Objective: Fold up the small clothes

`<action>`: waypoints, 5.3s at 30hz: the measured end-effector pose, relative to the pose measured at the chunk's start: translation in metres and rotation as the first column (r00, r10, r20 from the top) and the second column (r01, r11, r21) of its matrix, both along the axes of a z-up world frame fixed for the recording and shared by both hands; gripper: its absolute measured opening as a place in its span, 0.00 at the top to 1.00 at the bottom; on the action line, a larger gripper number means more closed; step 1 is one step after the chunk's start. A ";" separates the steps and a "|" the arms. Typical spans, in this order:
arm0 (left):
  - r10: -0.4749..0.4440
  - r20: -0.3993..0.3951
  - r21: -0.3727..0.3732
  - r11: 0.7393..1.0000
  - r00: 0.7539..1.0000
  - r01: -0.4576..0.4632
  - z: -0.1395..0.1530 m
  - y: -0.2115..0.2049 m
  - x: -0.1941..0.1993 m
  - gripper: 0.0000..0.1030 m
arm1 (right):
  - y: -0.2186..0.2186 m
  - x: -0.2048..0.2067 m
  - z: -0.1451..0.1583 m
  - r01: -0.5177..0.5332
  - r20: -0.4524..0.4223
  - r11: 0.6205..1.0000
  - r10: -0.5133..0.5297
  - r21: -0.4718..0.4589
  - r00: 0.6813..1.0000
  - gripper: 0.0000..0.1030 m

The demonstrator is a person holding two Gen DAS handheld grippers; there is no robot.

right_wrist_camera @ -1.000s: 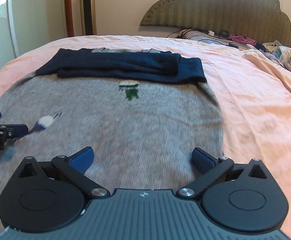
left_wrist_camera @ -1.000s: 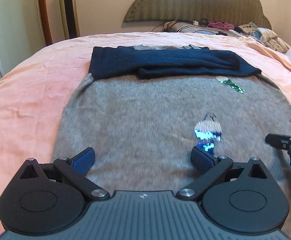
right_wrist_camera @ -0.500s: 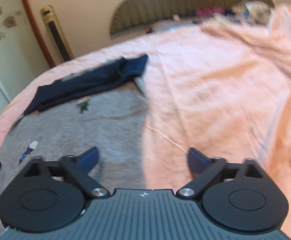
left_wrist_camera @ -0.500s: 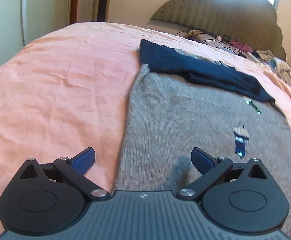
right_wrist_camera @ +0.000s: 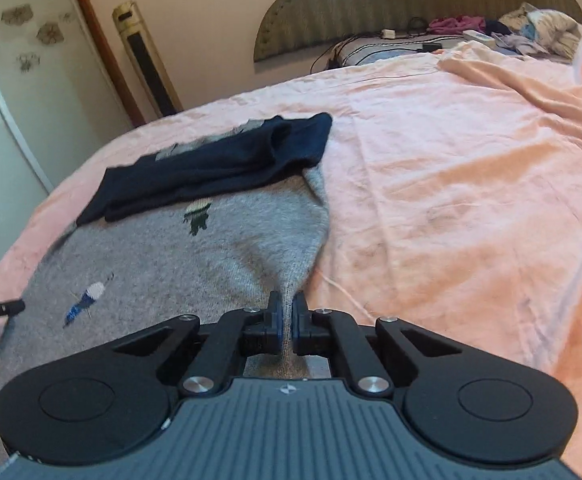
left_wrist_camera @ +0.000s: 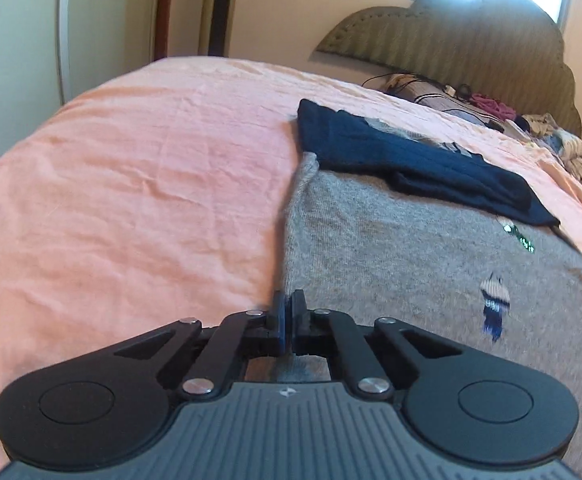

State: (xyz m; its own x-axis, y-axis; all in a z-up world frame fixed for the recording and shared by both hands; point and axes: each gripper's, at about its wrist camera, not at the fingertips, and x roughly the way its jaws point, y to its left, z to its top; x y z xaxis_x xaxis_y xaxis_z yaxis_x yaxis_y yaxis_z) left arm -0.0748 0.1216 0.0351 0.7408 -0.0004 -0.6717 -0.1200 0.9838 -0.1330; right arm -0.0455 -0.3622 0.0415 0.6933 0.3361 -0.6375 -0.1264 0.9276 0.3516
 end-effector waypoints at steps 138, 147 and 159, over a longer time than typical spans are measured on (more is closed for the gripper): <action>-0.134 0.048 0.058 0.990 0.990 0.132 -0.022 -0.057 0.245 0.01 | 0.128 0.246 -0.018 -0.150 0.152 0.965 0.185 -0.216 0.971 0.37; -0.112 0.053 0.076 0.991 0.992 0.107 -0.020 -0.057 0.241 0.01 | 0.140 0.229 -0.012 -0.112 0.119 0.934 0.161 -0.340 0.980 0.13; -0.232 -0.030 0.168 0.958 0.972 0.233 -0.017 -0.080 0.202 0.00 | 0.129 0.210 -0.013 -0.109 0.069 0.945 0.137 -0.310 0.988 0.01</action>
